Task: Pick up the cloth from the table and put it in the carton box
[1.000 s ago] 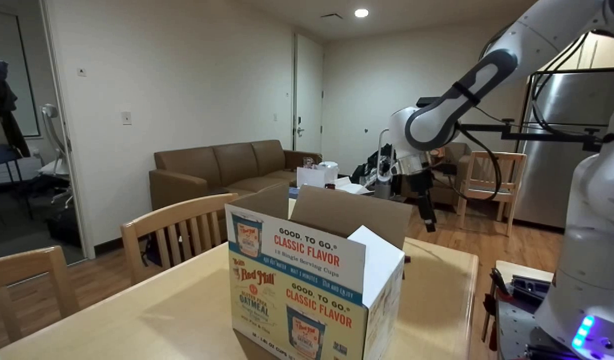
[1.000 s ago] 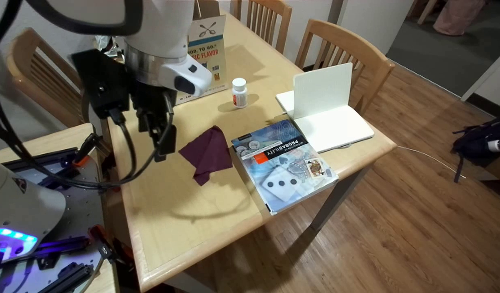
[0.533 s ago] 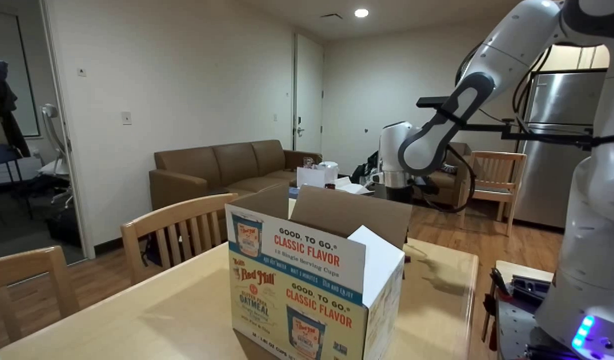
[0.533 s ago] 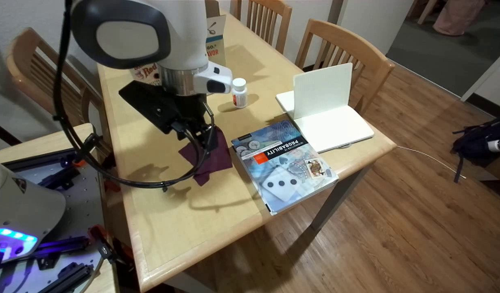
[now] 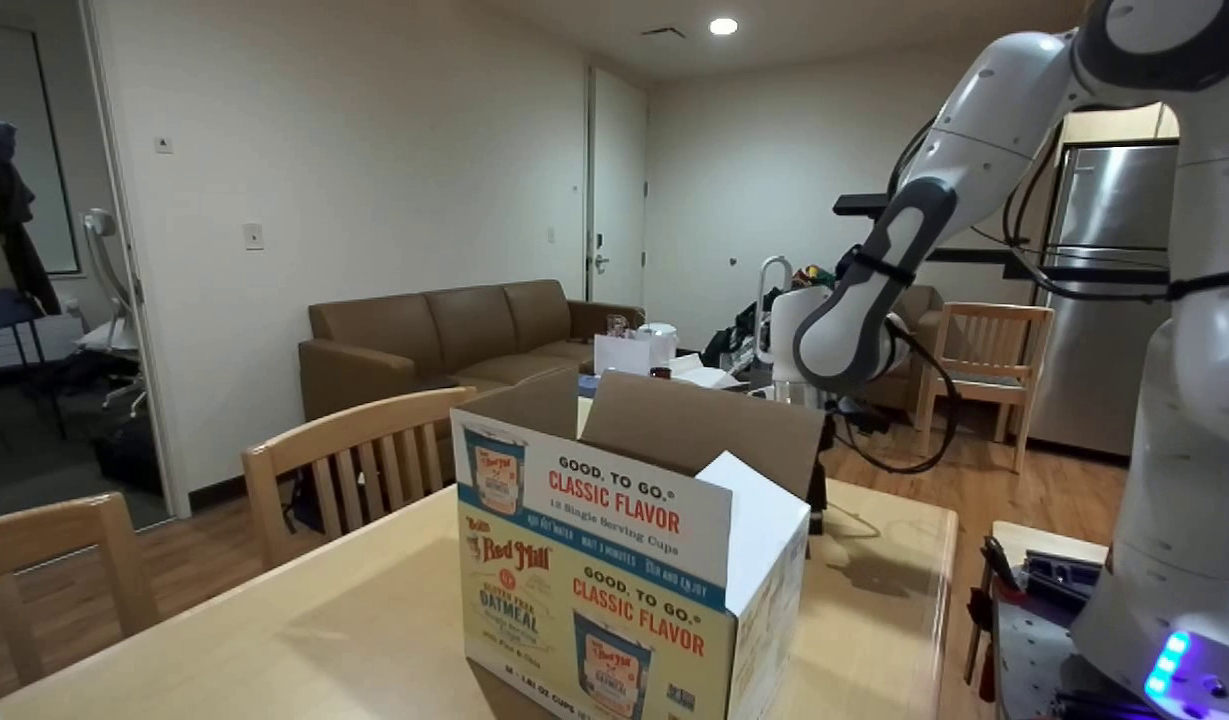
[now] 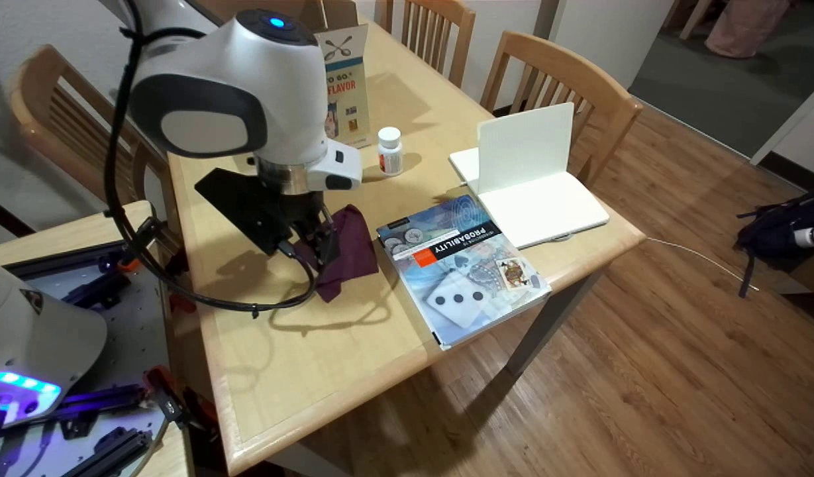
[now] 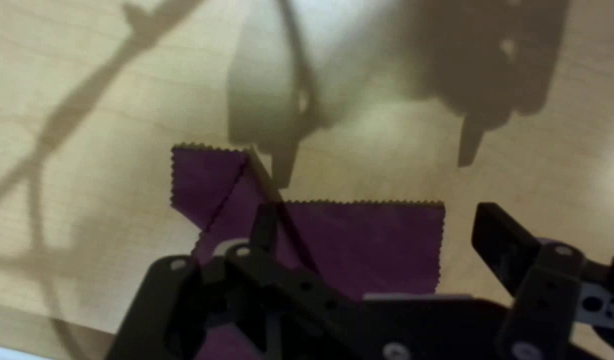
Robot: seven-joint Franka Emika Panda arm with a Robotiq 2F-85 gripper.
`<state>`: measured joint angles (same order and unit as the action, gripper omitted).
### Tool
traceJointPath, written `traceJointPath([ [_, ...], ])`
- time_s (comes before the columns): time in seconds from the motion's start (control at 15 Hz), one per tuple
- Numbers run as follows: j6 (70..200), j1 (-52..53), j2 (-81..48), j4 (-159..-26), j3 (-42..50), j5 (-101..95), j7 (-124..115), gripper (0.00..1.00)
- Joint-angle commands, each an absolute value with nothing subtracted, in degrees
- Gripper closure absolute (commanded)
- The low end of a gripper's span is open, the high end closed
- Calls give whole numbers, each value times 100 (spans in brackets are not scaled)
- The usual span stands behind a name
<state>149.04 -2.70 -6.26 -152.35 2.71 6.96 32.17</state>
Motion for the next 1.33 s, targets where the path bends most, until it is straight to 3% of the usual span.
traceJointPath([
  [0.0,15066,-433,-958,-15141,-3,998,3881,0],
  [0.6,14740,-361,-1235,-14582,73,-561,3836,0],
  [1.27,14491,-298,-1007,-14428,4,-678,3550,0],
])
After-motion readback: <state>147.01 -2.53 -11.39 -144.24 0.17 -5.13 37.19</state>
